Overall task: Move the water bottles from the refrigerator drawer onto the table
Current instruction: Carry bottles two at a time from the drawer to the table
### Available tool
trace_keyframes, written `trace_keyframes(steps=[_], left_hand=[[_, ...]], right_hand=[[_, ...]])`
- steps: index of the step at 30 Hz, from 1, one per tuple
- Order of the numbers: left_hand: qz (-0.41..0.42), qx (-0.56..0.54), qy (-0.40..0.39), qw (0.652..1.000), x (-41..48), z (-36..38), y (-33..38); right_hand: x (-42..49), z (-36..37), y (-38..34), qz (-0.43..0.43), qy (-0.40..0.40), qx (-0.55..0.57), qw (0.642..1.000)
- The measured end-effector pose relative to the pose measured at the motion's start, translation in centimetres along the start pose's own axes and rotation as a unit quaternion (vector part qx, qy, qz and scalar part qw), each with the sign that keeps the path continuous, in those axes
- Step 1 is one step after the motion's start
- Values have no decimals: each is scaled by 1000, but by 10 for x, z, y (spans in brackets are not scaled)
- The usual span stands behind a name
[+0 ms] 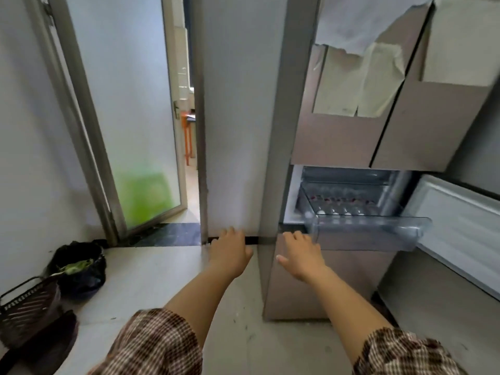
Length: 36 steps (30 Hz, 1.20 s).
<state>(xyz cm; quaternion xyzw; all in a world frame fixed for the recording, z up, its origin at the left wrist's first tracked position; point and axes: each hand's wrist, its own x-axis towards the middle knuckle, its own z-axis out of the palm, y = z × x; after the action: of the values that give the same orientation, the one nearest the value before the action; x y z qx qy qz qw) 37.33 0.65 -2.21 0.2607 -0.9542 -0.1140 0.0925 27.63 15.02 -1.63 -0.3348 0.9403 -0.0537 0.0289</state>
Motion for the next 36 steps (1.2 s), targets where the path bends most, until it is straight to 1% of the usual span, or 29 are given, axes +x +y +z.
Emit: trace_keyframes(steps=[7, 10, 14, 18, 20, 24, 26, 31, 36], left_hand=[[116, 0, -35, 993, 109, 51, 101], [140, -10, -55, 989, 159, 67, 131], [166, -27, -65, 984, 218, 91, 159], [177, -30, -85, 980, 259, 117, 183], [187, -23, -81, 979, 275, 128, 192], [199, -17, -91, 976, 305, 147, 206], [204, 4, -96, 974, 321, 156, 213], [191, 110, -123, 968, 360, 183, 237], [142, 209, -184, 950, 390, 220, 262]], right_hand=[[68, -11, 113, 98, 15, 24, 995], [107, -16, 149, 128, 6, 30, 991], [157, -18, 187, 146, 4, 34, 989], [195, -11, 221, 156, -13, 38, 987], [213, -7, 238, 158, -20, 38, 986], [252, 1, 272, 140, -48, 28, 989], [271, 7, 288, 124, -58, 25, 990], [328, 29, 319, 79, -98, 56, 991], [381, 61, 348, -8, -163, 7, 987]])
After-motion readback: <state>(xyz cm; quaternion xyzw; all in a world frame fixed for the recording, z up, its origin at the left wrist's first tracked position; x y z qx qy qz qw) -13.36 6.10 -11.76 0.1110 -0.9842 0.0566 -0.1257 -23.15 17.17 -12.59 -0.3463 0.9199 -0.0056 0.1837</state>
